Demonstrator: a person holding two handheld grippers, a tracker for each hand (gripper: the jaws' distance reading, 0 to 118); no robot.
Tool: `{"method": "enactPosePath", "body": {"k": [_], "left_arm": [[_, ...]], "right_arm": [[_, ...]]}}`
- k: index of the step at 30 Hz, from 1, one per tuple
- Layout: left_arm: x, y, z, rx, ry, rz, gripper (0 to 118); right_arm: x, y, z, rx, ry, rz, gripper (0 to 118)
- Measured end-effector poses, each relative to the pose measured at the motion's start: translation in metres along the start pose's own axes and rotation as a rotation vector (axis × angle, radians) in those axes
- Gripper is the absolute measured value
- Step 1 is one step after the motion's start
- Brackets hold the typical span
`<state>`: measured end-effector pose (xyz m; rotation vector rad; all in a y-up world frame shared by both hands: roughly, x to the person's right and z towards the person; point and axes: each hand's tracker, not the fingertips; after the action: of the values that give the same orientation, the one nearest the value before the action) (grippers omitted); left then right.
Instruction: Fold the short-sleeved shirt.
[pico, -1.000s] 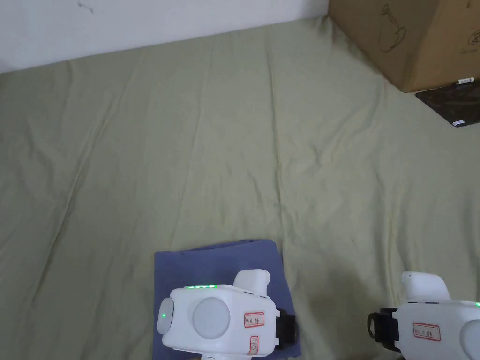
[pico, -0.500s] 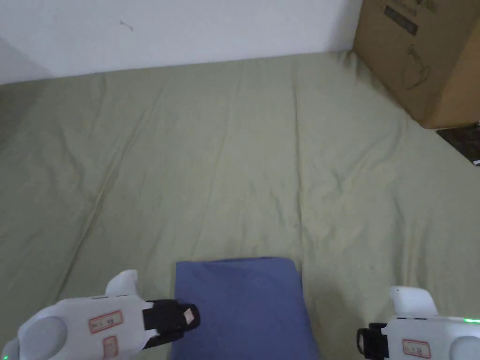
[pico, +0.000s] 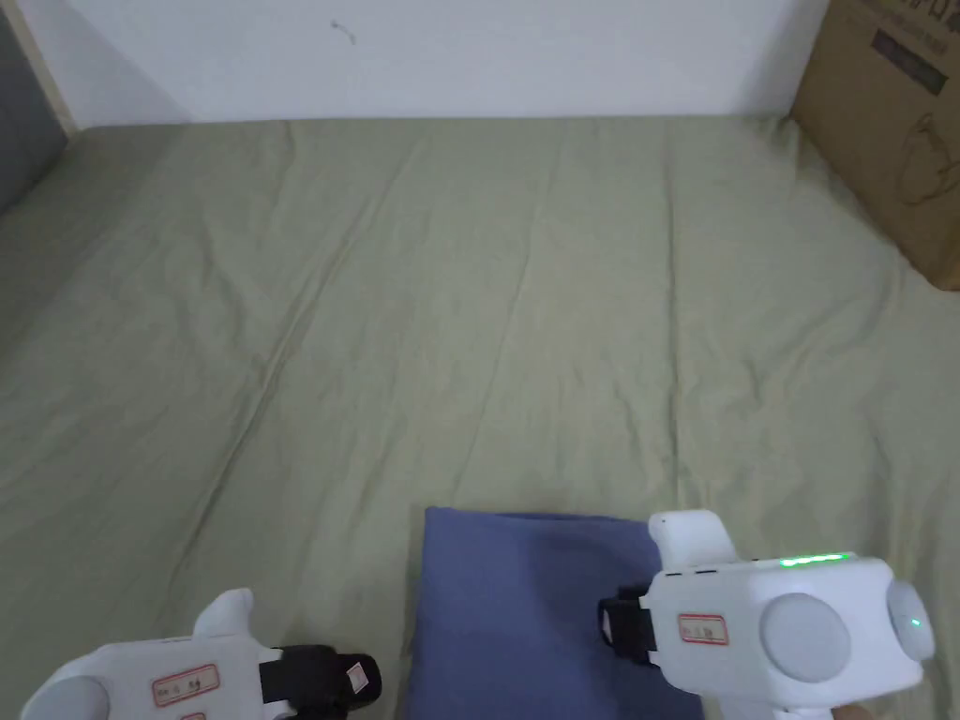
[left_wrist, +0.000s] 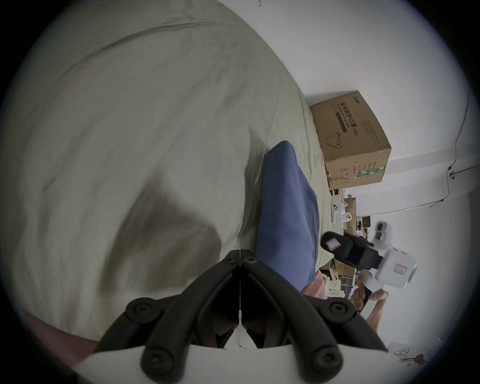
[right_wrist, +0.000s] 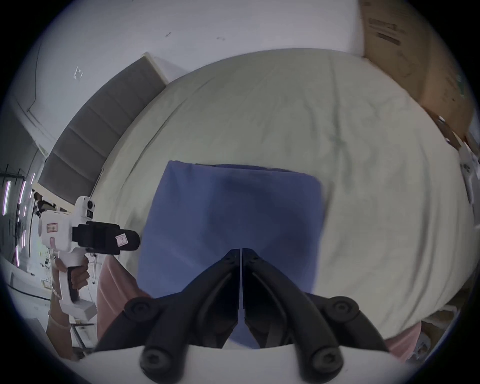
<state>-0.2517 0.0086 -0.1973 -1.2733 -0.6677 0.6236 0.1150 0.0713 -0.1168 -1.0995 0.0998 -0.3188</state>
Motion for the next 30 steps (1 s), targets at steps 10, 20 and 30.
{"method": "enactPosePath", "body": {"k": [10,20,30], "left_arm": [[0.012,0.009,-0.016,-0.056,-0.073,0.000,76],[0.026,0.037,-0.070,-0.149,-0.325,0.082,107],[0.023,0.044,-0.076,-0.205,-0.253,0.010,24]], "right_arm": [[0.020,0.006,-0.028,-0.048,0.036,-0.108,2],[0.013,0.004,-0.026,-0.043,0.014,-0.098,2],[0.006,0.008,-0.007,-0.016,0.007,-0.113,2]]}}
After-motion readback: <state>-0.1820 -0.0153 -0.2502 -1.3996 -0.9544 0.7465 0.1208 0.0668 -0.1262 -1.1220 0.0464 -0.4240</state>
